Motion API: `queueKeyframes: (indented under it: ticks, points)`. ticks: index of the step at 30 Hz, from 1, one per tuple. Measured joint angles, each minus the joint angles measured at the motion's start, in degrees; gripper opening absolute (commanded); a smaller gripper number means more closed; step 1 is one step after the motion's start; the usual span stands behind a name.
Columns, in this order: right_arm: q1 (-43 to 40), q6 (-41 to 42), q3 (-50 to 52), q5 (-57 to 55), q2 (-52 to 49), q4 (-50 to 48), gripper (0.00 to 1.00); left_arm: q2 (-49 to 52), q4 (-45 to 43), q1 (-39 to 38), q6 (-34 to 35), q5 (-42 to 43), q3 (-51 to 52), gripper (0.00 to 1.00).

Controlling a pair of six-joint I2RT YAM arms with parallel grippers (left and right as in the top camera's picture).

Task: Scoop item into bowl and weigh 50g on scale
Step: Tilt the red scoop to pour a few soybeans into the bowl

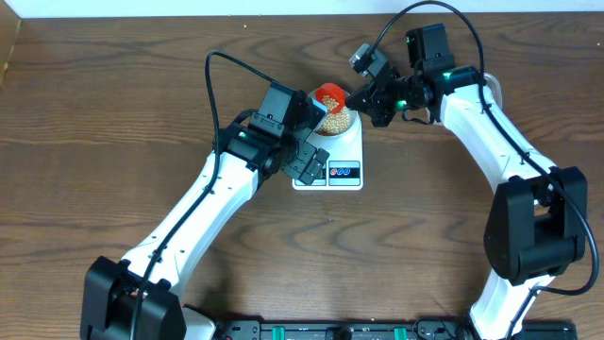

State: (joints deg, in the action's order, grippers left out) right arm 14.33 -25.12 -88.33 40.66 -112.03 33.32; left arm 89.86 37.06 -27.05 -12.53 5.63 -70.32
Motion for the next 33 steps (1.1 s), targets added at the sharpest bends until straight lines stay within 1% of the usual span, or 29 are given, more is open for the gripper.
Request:
queueKeyframes:
  ticks: [6, 33]
  points:
    - [0.57, -2.45, 0.00, -0.68, 0.00, 0.00, 0.01, 0.00, 0.00, 0.00, 0.00, 0.00, 0.00, 1.00]
    - [0.79, -7.26, 0.00, -1.90, 0.00, 0.07, 0.01, 0.00, 0.00, 0.00, 0.00, 0.00, 0.00, 1.00]
